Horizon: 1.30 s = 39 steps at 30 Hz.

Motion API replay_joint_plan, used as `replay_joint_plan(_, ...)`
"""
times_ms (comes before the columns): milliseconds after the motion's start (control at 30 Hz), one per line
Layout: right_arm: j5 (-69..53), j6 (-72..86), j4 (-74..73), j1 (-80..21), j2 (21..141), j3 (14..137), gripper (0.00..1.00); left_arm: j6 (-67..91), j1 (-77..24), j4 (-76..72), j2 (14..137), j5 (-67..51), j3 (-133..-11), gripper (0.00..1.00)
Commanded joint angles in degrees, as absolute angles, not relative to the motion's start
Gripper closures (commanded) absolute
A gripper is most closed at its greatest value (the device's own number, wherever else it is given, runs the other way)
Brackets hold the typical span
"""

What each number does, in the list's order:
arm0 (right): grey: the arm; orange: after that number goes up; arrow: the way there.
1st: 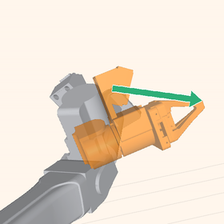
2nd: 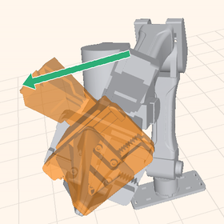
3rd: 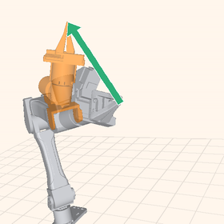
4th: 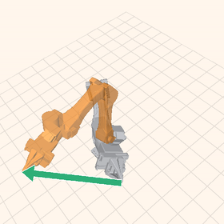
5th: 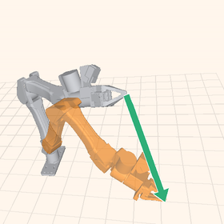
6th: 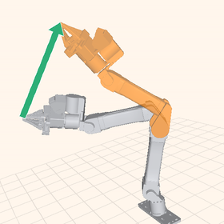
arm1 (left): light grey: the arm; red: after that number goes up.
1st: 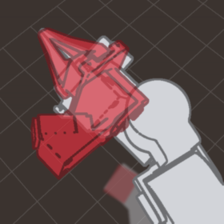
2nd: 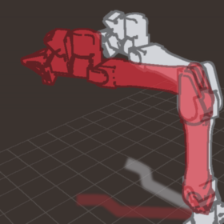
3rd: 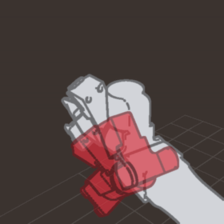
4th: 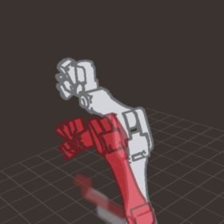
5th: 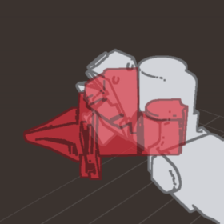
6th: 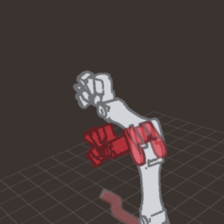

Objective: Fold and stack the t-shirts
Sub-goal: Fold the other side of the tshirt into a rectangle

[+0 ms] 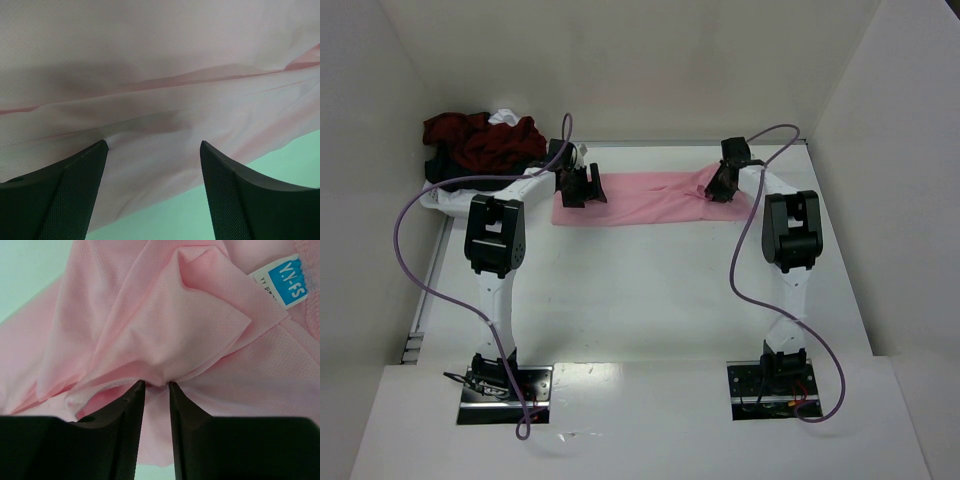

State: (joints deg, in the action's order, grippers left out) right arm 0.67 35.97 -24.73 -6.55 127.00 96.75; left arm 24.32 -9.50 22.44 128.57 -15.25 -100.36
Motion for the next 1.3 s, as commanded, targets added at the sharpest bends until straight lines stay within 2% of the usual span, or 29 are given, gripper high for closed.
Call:
replay_joint_plan(0, 1.6, 37.5, -22.3, -6.3, 127.3, 97.5, 0.69, 22.9, -9.1, 25.2, 128.8, -14.4, -100.6, 0.18)
replay_joint_plan(100, 1.6, 37.5, -21.8, -6.3, 127.3, 97.5, 0.77, 22.9, -9.1, 25.2, 128.8, -14.4, -100.6, 0.18)
replay_joint_plan(200, 2.1, 37.5, -21.8, -6.3, 128.5, 99.3, 0.79, 22.4, -9.1, 25.2, 128.8, -14.4, -100.6, 0.18)
replay_joint_plan(367, 2.6, 37.0, -23.4, -6.3, 131.4, 104.7, 0.94, 22.4, -9.1, 25.2, 129.3, -14.4, -100.6, 0.18)
replay_joint_plan(667, 2.6, 35.0, -27.3, -6.3, 138.9, 119.4, 0.97, 22.4, -9.1, 25.2, 129.3, -14.9, -100.1, 0.18)
replay_joint_plan(733, 3.3, 34.3, -27.9, -6.3, 140.3, 124.0, 0.88, 22.4, -8.6, 25.2, 129.8, -15.6, -100.1, 0.18)
replay_joint_plan(767, 3.3, 33.8, -27.9, -6.3, 140.8, 125.1, 0.77, 22.4, -8.6, 25.2, 129.8, -15.6, -100.1, 0.18)
replay_joint_plan(800, 2.5, 33.8, -27.4, -6.3, 141.4, 126.1, 0.62, 22.4, -8.6, 25.2, 129.8, -15.6, -100.1, 0.18)
replay_joint_plan(867, 1.1, 33.0, -27.4, -6.3, 141.9, 128.5, 0.45, 21.9, -8.6, 25.2, 129.8, -16.2, -100.1, 0.18)
replay_joint_plan(933, 0.2, 33.0, -27.4, -6.3, 141.9, 129.5, 0.34, 21.9, -8.6, 25.2, 129.8, -16.2, -100.1, 0.18)
replay_joint_plan(1033, -0.4, 33.0, -26.8, -6.3, 139.8, 127.5, 0.25, 21.9, -8.6, 25.8, 129.8, -16.2, -100.1, 0.18)
replay_joint_plan(1100, -0.4, 33.0, -25.7, -6.3, 137.6, 124.9, 0.24, 21.9, -8.6, 25.8, 129.2, -16.2, -100.6, 0.18)
replay_joint_plan(1200, 0.2, 33.0, -23.0, -6.3, 131.2, 117.2, 0.24, 21.3, -8.6, 26.4, 126.9, -16.2, -101.4, 0.11)
replay_joint_plan(1267, 0.7, 33.0, -20.2, -5.8, 125.2, 108.9, 0.24, 20.0, -8.6, 26.4, 125.3, -16.2, -102.2, 0.03)
